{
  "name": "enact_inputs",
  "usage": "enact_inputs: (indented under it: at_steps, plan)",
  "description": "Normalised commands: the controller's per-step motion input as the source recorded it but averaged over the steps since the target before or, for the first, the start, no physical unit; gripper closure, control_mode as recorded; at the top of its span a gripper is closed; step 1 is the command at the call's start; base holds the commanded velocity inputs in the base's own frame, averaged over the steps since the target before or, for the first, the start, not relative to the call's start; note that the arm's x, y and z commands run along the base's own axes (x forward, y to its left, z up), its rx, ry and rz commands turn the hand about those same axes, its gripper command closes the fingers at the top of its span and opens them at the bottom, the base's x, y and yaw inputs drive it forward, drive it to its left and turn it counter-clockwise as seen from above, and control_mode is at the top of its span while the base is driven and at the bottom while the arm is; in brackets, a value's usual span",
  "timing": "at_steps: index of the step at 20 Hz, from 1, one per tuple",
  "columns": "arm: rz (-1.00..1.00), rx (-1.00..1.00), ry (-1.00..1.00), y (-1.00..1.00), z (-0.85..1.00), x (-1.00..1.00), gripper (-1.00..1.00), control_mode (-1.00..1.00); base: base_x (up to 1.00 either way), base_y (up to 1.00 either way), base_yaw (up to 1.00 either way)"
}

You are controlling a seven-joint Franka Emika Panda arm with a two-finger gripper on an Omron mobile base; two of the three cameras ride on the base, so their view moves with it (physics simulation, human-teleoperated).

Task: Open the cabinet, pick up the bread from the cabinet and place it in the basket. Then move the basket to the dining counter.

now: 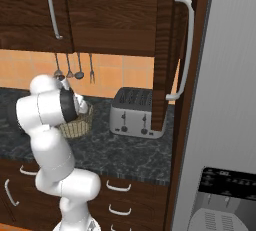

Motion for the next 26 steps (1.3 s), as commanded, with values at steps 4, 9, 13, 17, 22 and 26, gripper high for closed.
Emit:
enact_inputs:
  at_steps: [4, 9, 13, 17, 22, 26]
  plan:
    - [0.0, 0.0, -0.21, 0.0, 0.24, -0.38, -1.0, -1.0, 0.0, 0.0, 0.0]
    - [0.0, 0.0, -0.14, -0.06, 0.55, -0.77, -1.0, -1.0, 0.0, 0.0, 0.0]
    - [0.0, 0.0, -0.13, -0.12, 0.85, -0.64, -1.0, -1.0, 0.0, 0.0, 0.0]
    - [0.0, 0.0, -0.04, -0.14, 0.92, -0.54, -1.0, -1.0, 0.0, 0.0, 0.0]
    - [-0.07, 0.0, 0.13, -0.34, 0.61, -0.54, -1.0, -1.0, 0.0, 0.0, 0.0]
    - [-0.18, 0.0, 0.04, -0.53, 0.14, -0.51, -1.0, -1.0, 0.0, 0.0, 0.0]
